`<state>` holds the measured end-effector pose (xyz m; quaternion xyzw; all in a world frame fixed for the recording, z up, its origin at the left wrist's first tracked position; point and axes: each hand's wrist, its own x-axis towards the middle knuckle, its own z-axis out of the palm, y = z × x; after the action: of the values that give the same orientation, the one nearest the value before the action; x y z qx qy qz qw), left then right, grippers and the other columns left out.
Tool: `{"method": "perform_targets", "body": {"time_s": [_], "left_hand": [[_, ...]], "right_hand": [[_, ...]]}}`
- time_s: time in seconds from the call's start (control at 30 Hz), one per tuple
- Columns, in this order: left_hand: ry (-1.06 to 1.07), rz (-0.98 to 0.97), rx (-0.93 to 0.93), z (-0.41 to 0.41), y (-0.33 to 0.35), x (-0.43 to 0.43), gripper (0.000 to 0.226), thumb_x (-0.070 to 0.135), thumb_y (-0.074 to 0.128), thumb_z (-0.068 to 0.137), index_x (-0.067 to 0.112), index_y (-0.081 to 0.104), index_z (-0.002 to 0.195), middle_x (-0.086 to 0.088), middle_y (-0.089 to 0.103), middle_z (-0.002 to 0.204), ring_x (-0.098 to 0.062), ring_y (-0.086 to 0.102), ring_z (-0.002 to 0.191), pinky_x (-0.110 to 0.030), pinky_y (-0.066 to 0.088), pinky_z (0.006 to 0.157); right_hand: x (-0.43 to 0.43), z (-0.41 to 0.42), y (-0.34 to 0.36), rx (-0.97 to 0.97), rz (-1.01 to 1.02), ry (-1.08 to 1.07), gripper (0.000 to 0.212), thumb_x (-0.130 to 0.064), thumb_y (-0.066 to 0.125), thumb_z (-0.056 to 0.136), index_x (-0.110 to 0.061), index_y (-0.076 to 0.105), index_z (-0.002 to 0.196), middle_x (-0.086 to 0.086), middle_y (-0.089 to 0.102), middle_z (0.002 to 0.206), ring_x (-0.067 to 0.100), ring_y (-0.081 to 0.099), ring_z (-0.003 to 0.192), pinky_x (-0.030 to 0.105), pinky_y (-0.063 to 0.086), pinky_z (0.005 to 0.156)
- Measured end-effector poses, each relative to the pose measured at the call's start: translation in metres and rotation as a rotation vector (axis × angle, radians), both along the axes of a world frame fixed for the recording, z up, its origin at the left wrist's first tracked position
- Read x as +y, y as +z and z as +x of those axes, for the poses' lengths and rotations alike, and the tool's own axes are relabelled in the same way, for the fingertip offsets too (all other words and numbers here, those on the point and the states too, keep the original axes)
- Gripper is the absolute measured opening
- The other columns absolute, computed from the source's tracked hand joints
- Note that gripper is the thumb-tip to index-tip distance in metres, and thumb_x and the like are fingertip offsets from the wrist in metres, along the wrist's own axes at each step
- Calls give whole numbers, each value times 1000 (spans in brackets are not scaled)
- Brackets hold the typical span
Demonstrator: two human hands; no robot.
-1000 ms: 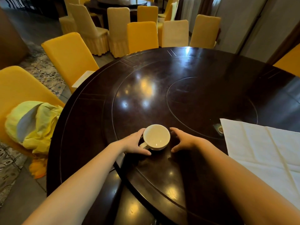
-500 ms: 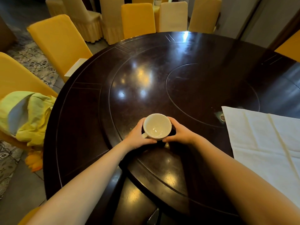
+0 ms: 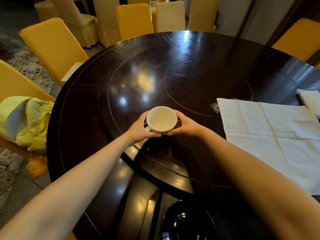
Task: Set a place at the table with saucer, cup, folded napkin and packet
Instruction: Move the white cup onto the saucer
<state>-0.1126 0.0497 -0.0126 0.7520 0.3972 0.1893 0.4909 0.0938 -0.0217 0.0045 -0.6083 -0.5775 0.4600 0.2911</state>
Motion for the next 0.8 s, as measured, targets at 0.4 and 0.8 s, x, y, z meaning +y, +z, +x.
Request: {"method": "perform_targets", "body": {"time_s": [0.4,0.8], "left_hand": [[-55,164,-41,-9,76,-132,90,12,85,63,16,34,138,5,49,122,-9,47,111,-9,32,86],[-123,167,-63,-33,80,-265,97,28,87,55,21,33,136,6,45,128,-7,44,115,-20,32,94]], "right_hand": [[-146,-17,74,-27,162,-18,84,-2,74,75,-15,25,142,-4,37,132,10,39,119,19,36,95],[-290,-42,80,-17,171,-60,81,-13,76,76,-27,27,139,-10,41,128,3,47,110,7,45,80]]}}
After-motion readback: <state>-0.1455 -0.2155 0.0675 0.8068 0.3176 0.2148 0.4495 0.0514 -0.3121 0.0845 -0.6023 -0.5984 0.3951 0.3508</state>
